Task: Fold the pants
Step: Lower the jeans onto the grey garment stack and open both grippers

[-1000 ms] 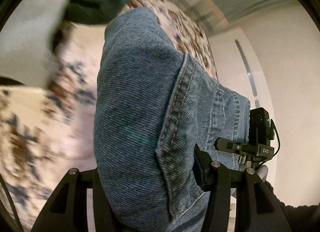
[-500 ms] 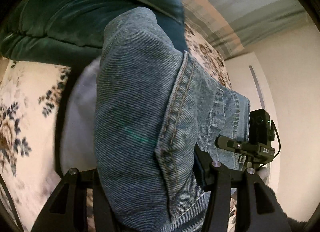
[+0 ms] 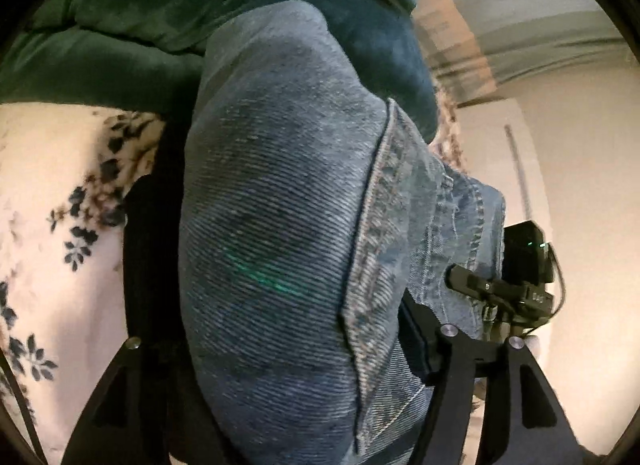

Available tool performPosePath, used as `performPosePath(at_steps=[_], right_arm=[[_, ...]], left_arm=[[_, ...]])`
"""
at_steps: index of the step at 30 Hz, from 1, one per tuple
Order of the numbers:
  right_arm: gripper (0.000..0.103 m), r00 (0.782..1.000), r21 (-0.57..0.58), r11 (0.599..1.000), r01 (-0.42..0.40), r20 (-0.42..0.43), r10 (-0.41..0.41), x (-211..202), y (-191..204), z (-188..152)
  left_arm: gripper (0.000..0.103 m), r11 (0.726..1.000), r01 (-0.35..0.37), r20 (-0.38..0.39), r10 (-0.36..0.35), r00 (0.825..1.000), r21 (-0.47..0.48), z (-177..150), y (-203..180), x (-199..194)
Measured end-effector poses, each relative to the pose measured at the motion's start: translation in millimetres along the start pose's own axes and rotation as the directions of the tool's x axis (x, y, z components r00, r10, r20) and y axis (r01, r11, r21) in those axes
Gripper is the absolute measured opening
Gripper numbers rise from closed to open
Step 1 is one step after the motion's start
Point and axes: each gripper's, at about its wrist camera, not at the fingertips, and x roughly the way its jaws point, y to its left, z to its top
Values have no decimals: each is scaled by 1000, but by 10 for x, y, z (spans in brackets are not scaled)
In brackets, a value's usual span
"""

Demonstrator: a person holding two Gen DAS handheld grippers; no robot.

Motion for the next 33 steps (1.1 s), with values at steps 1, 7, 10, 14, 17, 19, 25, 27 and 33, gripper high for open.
performPosePath(at_steps=[1,7,10,14,17,19,25,27,33], right_arm=[[38,1000,6,1000,30,-2,-30,-43,-45,-69],[82,952,-54,952,301,69,-298,-188,335,173],[88,875,-55,880,471,160,-458,-883,493,-58],[91,664,-70,675,734,282,-693,-1759,1463,-302],[96,526,-91,536,839,387,-757,-1995,2238,-877],[96,462,-88,476,875,445,-767,-2097,2470,-1216],[99,396,-59,437,898,542,-741,-2646,3102,-2365],[99,411,-68,449,891,543,-732,-2825,3339,-2679],[99,457,-129,472,872,560,-691,-3258,3847,-3561]], left_arm=[[65,1000,-10,-2,10,1000,-17,-6,-10,-20],[69,978,-198,64,203,977,-70,-338,-330,-515],[73,926,-375,140,377,916,-42,-662,-608,-768],[86,861,-507,250,499,830,-37,-1145,-1031,-1144],[89,830,-557,294,539,790,-27,-1461,-1399,-1374],[93,806,-592,312,567,762,-18,-1723,-1672,-1522],[95,731,-679,402,642,653,-64,-2531,-2243,-2034],[95,733,-677,423,637,645,-70,-2834,-2384,-2184],[95,702,-709,470,647,601,-60,-3629,-2912,-2560]])
